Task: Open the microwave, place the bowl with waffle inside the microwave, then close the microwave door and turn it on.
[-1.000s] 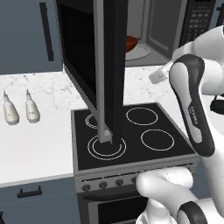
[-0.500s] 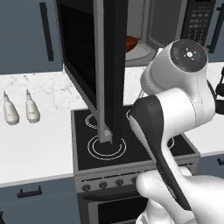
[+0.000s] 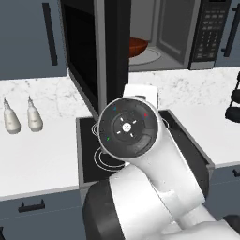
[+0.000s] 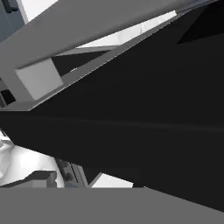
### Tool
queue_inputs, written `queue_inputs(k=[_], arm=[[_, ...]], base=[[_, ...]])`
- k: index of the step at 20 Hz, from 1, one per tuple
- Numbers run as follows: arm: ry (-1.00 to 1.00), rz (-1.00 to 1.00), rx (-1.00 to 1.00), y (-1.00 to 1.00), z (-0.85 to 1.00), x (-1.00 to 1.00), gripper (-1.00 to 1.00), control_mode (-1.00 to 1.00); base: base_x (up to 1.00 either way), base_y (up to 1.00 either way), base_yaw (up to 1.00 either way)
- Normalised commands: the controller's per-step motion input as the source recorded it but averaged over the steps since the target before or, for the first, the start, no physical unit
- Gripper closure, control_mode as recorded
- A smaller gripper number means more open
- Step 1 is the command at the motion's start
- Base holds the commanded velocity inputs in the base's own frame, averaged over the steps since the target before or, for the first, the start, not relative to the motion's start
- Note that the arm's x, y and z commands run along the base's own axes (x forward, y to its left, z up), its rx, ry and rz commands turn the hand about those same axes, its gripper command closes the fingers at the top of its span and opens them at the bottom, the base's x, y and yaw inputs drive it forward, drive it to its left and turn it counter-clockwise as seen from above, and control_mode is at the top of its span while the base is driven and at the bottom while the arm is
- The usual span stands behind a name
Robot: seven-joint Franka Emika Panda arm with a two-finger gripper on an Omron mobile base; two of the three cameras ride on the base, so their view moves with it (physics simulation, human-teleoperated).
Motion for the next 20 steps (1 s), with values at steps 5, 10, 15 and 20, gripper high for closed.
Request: queue_inputs(k=[5, 10, 15, 20], arm=[[-0.29, 0.03, -0.27, 0.82, -0.11, -0.8, -1.0, -1.0], [-0.13, 0.0, -0.25, 0.96, 0.04, -0.21, -1.0, -1.0], [-0.05, -0.13, -0.25, 0.84, -0.06, 0.21, -1.0, -1.0], [0.09, -0.43, -0.23, 0.37, -0.14, 1.0, -1.0, -1.0]], base=[[0.0, 0.0, 0.0], [0.0, 0.0, 0.0], [0.0, 0.0, 0.0], [0.0, 0.0, 0.0]])
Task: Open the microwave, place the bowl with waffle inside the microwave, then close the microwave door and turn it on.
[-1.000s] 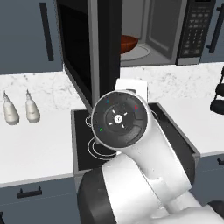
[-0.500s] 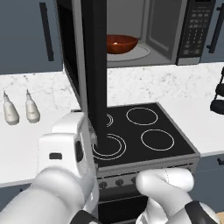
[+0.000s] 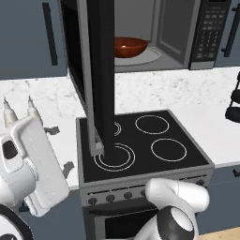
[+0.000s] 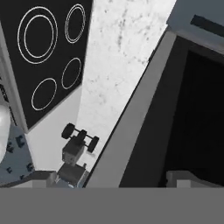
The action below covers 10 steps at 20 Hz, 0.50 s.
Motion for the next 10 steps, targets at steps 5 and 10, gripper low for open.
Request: queue_inputs(k=[5, 10], arm=[[0.12, -0.41, -0.03, -0.78, 0.05, 0.92, -1.0, -1.0], [0.0, -0.2, 0.03, -1.0, 0.22, 0.42, -1.0, -1.0]], base=[[0.0, 0.0, 0.0], [0.0, 0.0, 0.0]])
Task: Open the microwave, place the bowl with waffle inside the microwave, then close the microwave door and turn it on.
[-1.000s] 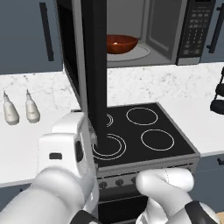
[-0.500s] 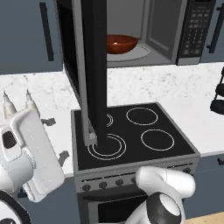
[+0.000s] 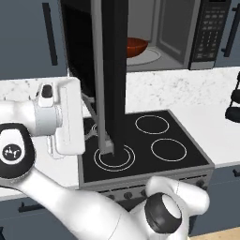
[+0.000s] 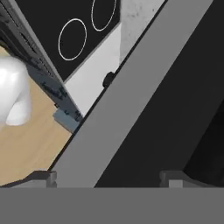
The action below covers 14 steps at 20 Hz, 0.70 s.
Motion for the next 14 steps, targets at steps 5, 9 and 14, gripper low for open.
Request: queue_inputs(k=[5, 9, 14], arm=[[0.0, 0.0, 0.08, -1.0, 0.18, 0.03, -1.0, -1.0], [0.0, 0.01, 0.06, -1.0, 0.03, 0.5, -1.0, -1.0], [0.0, 0.1, 0.01, -1.0, 0.0, 0.93, -1.0, -1.0]], base=[[0.0, 0.0, 0.0], [0.0, 0.0, 0.0], [0.0, 0.0, 0.0]])
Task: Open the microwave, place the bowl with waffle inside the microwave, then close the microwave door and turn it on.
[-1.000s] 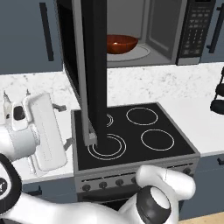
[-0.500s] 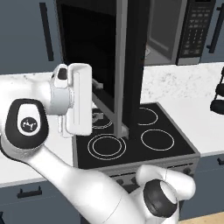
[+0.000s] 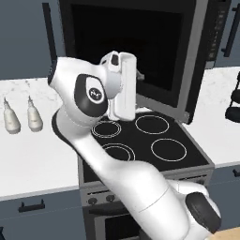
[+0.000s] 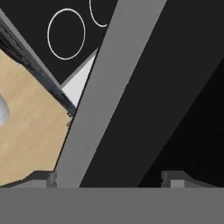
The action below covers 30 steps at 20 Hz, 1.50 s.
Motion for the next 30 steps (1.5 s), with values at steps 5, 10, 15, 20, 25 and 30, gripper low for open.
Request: queue_inputs(k=[5, 10, 15, 20, 25, 30], arm=[[0.0, 0.13, 0.02, -1.0, 0.06, 1.0, -1.0, -1.0], [0.01, 0.21, 0.03, -0.99, 0.01, 1.0, -1.0, -1.0], [0.04, 0.23, 0.11, -0.78, 0.21, 1.0, -1.0, -1.0], [0.1, 0.17, 0.12, -0.37, 0.31, 0.81, -1.0, -1.0], [0.05, 0.13, 0.07, -0.15, 0.09, 0.56, -1.0, -1.0], [0.0, 0.13, 0.02, -0.15, 0.0, 0.54, -1.0, -1.0]], base=[[0.0, 0.0, 0.0], [0.0, 0.0, 0.0], [0.0, 0.0, 0.0], [0.0, 0.0, 0.0], [0.0, 0.0, 0.0], [0.0, 0.0, 0.0]])
